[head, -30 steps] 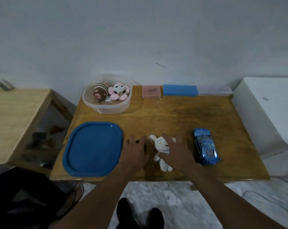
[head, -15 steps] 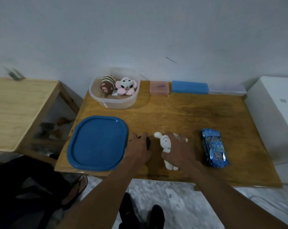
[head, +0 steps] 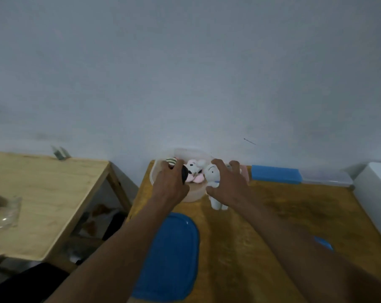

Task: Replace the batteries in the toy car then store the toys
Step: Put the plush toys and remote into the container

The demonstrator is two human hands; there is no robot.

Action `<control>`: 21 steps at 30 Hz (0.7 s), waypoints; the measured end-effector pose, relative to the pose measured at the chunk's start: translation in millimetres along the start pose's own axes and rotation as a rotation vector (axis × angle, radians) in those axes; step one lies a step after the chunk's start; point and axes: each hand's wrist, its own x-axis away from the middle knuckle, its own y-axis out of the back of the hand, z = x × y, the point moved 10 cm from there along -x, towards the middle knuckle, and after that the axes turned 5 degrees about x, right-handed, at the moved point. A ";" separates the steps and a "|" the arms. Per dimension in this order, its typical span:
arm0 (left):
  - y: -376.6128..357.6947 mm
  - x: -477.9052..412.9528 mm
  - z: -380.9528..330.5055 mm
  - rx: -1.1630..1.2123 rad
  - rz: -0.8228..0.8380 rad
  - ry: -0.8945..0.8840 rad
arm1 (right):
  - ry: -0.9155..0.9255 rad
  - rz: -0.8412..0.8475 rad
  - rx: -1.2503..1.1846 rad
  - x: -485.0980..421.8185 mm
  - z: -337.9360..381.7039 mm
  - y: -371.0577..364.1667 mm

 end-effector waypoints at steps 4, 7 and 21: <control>9.2 -44.0 22.8 -0.011 0.019 -0.019 | -0.028 0.009 -0.062 -44.8 27.8 -15.5; -0.2 -65.2 37.4 0.001 0.080 -0.025 | -0.060 0.018 -0.024 -67.5 34.5 -34.7; -71.0 -110.5 95.4 0.037 0.325 -0.005 | -0.164 0.170 0.100 -113.1 29.9 -131.9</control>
